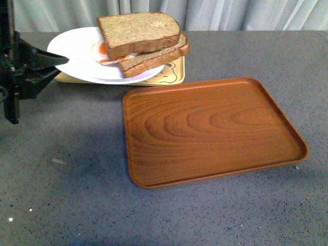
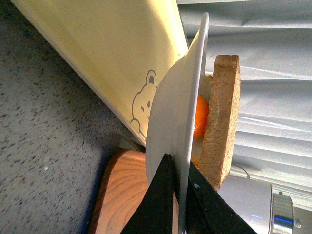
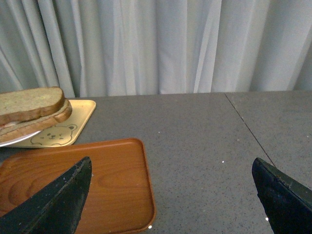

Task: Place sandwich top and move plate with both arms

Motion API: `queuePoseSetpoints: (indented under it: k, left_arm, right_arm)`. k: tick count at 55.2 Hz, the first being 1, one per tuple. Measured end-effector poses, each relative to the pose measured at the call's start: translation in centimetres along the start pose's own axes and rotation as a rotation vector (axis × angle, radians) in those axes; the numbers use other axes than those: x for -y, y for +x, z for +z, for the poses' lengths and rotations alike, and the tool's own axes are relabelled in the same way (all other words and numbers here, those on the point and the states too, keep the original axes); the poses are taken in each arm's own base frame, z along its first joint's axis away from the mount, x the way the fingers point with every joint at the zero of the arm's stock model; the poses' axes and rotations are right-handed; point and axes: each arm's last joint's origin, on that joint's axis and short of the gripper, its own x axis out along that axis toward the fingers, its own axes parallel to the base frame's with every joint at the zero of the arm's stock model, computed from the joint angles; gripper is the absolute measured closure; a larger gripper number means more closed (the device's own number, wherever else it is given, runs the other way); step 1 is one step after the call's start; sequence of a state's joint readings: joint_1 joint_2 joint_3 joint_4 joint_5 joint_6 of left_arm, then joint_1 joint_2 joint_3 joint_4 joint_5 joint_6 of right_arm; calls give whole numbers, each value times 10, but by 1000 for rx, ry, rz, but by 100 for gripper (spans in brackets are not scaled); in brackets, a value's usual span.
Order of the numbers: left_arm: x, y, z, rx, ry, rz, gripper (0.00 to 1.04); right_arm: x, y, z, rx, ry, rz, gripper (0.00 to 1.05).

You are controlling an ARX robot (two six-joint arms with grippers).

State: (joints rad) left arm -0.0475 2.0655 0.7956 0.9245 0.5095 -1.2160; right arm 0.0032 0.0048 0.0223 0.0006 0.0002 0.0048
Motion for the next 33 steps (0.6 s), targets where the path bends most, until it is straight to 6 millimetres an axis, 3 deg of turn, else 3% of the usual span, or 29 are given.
queuePoseSetpoints:
  k: [24,33]
  left_arm:
    - [-7,78,3,-56,3,27,102]
    - [-4,97,6,-64,5,16,102]
  right_arm:
    - [0,0,0,0,0,0,9]
    - [0,0,0,0,0,0,9]
